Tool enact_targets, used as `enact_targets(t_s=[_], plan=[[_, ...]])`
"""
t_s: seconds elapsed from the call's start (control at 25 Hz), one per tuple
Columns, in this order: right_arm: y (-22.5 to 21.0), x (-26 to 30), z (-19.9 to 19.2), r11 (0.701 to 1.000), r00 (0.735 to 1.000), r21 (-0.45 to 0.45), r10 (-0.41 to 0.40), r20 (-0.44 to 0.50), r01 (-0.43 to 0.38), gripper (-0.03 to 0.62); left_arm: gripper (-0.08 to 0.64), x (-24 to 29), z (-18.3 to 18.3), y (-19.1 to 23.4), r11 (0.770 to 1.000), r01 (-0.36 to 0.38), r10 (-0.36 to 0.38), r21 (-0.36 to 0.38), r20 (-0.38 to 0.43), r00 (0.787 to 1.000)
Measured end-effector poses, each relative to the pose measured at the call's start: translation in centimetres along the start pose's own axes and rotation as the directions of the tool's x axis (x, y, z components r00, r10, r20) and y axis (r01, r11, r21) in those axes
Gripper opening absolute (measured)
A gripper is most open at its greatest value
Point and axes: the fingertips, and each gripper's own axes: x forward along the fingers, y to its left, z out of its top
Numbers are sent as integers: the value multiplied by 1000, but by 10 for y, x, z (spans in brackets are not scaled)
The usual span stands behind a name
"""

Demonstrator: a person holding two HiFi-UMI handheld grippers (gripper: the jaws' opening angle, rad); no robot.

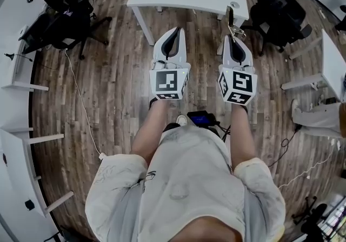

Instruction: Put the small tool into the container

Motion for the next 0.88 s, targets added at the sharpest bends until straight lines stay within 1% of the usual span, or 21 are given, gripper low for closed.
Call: enact_targets(t_s=[0.12,0.2,0.52,0.6,0.72,0.88], plan=[[20,49,-3,1000,1000,-6,-14,-10,14,8,11,28,-13,50,1000,8,-8,-10,-7,1000],[23,81,-5,1000,1000,2,-19,-15,19,8,11,51,-19,72,1000,13,-13,-9,-8,1000],[-38,207,-35,1000,1000,10,-15,-10,15,8,11,182,-73,90,1000,25,-25,0,-9,1000],[-65,249,-43,1000,1000,11,-10,-8,10,8,11,229,-88,92,1000,22,-22,4,-7,1000],[-117,319,-44,1000,1000,11,-4,-9,4,8,11,315,-105,91,1000,21,-21,5,-14,1000],[-207,432,-39,1000,1000,12,14,-10,-14,8,11,458,-124,82,1000,14,-14,12,-23,1000]])
